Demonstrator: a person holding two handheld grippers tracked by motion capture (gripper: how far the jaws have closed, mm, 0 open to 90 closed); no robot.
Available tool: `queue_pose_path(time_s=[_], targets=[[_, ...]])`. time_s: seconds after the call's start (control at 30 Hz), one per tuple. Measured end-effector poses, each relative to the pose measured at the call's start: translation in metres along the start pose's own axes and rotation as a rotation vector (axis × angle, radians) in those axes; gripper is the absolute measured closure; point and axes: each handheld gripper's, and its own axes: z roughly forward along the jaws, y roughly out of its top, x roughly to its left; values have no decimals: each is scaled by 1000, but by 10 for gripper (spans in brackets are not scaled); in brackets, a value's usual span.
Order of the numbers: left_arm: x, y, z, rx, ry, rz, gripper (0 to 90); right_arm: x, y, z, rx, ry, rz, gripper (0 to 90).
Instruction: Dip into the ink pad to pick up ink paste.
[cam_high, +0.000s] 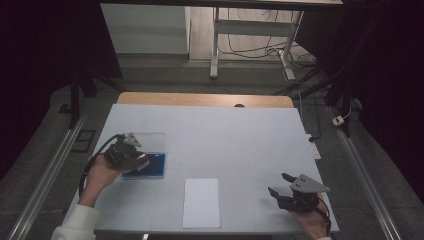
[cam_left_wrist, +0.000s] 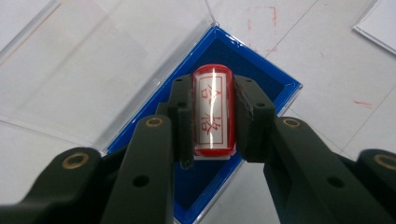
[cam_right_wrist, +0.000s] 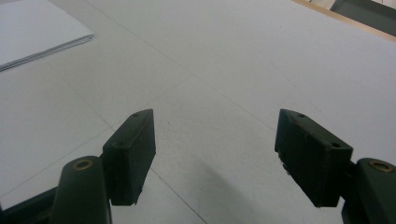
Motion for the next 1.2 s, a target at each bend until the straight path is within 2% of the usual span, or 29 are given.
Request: queue_pose_path(time_s=[0.57,0.73,1.2], targets=[[1,-2,9,31,0,-3,706,0,0,0,1,0,-1,284],[2,-2,9,26,-3,-8,706,0,0,0,1,0,-1,285],[-1,-1,11,47,17,-1,708,1,1,1,2,2,-3,285]])
